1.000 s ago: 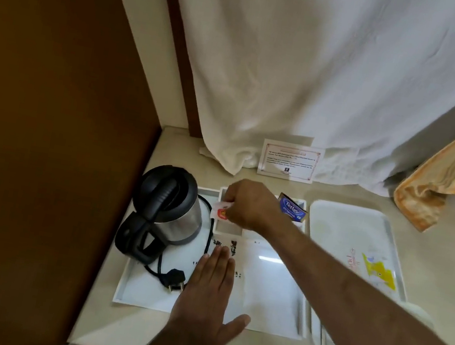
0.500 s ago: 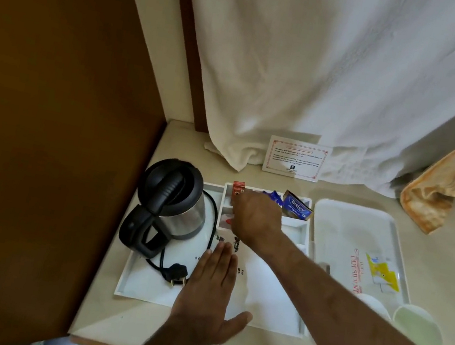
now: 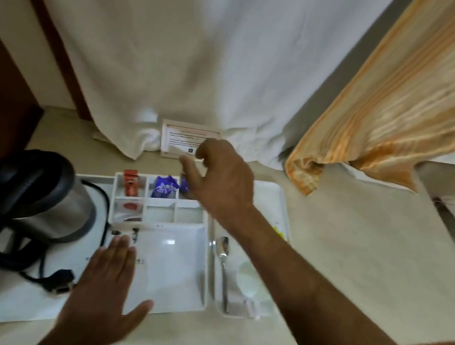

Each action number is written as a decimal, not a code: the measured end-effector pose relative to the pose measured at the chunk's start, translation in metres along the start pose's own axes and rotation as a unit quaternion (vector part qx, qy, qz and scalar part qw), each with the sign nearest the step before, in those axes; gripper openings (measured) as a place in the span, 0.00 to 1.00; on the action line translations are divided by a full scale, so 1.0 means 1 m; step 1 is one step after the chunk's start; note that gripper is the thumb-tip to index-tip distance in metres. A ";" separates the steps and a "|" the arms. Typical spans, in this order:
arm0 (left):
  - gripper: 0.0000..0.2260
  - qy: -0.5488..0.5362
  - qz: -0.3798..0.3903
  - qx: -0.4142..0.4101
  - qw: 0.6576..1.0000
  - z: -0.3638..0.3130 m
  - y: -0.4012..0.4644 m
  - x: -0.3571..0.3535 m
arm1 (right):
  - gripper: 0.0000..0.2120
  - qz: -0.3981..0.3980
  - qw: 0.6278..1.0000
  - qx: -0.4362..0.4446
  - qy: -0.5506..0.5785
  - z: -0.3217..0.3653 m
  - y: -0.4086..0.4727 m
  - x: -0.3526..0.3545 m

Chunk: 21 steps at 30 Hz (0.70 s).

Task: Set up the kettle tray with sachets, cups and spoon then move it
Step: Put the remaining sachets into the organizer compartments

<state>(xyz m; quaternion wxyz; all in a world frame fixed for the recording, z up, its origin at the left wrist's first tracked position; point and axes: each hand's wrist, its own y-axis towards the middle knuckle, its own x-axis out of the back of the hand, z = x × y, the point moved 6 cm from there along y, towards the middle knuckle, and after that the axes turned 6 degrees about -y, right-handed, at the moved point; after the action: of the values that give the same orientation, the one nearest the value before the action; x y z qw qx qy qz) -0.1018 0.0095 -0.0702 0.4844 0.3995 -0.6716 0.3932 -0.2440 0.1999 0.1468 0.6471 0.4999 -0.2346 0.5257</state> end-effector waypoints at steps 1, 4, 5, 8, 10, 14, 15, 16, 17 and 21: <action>0.47 0.007 -0.002 -0.001 1.000 0.000 -0.001 0.001 | 0.11 0.004 0.999 -0.038 -0.030 -0.023 0.005 0.009; 0.47 0.014 0.005 0.001 1.000 -0.002 -0.002 0.007 | 0.08 0.130 0.962 -0.164 -0.175 -0.102 0.009 0.011; 0.47 0.015 0.006 0.003 1.000 -0.003 -0.003 0.009 | 0.10 0.183 0.940 -0.198 -0.209 -0.126 0.003 0.008; 0.47 0.010 0.009 0.003 1.000 -0.004 -0.002 0.011 | 0.19 0.297 0.884 -0.287 -0.218 -0.180 -0.030 -0.005; 0.47 0.008 0.007 0.001 1.000 -0.003 -0.002 0.012 | 0.20 0.329 0.866 -0.316 -0.205 -0.198 -0.049 -0.012; 0.45 0.006 -0.002 -0.005 1.000 -0.005 -0.004 0.011 | 0.29 0.335 0.864 -0.316 -0.201 -0.208 -0.062 -0.019; 0.45 0.003 -0.003 -0.006 1.000 -0.006 -0.003 0.010 | 0.29 0.330 0.867 -0.312 -0.204 -0.209 -0.063 -0.020; 0.45 0.001 -0.002 -0.005 1.000 -0.006 -0.003 0.011 | 0.28 0.326 0.868 -0.310 -0.209 -0.210 -0.063 -0.021; 0.45 0.002 -0.001 -0.004 1.000 -0.006 -0.004 0.012 | 0.26 0.320 0.870 -0.307 -0.214 -0.209 -0.063 -0.025; 0.44 -0.002 -0.004 -0.014 1.000 -0.010 -0.003 0.015 | 0.22 0.320 0.869 -0.315 -0.209 -0.209 -0.063 -0.028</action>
<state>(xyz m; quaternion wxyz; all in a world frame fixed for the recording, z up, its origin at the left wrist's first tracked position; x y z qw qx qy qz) -0.0989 0.0158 -0.0531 0.4904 0.3964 -0.6763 0.3809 -0.2422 0.3773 0.0166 0.5024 0.2645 -0.6647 0.4856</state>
